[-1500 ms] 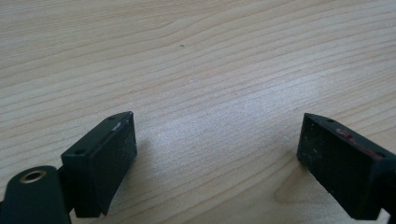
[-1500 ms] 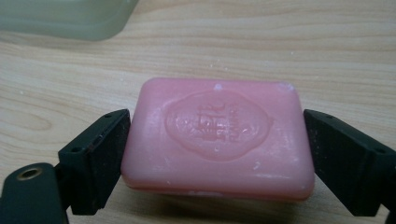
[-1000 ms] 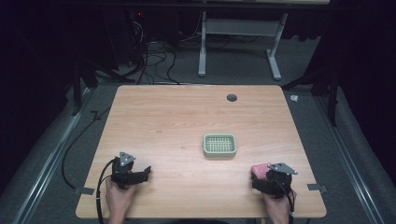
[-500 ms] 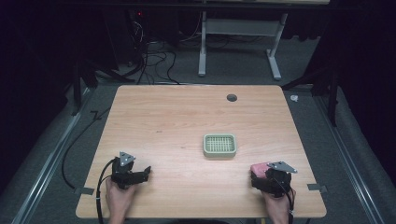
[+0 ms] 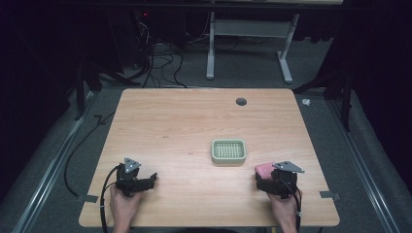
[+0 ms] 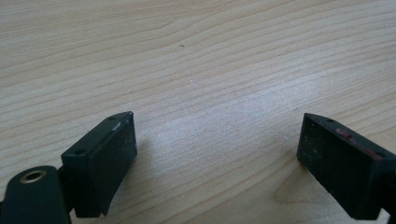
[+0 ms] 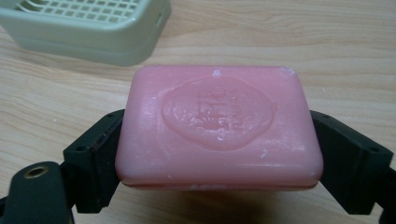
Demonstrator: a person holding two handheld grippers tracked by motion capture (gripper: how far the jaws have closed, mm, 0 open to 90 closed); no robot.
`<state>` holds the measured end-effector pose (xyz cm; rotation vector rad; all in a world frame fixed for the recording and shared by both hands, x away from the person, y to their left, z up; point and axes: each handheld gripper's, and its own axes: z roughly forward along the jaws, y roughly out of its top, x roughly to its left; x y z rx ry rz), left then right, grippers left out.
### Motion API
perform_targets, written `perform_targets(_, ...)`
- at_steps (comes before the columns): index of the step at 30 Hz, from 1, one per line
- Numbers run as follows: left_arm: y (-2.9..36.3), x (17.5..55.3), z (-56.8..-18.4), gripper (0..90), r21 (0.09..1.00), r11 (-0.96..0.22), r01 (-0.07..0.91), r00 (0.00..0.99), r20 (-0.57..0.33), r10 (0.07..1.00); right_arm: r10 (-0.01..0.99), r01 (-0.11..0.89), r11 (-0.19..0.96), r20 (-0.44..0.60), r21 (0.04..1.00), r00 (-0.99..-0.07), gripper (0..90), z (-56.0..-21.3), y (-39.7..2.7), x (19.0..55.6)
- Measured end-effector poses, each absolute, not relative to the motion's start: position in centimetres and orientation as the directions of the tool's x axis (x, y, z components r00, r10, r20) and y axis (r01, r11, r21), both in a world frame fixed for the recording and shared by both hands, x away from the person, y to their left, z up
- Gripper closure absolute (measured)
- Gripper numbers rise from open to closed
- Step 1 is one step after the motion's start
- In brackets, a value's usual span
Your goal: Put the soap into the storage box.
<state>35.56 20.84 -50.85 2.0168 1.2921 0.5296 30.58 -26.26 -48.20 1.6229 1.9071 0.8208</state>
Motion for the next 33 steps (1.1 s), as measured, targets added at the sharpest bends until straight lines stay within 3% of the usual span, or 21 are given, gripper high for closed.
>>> perform_targets(33,20.8,35.5,-50.8,12.9,0.725,-0.282,0.628,0.429,-0.02,0.903,0.948,0.647,0.151,0.077,0.747,-0.31,13.7,-44.8,-20.8,35.8)
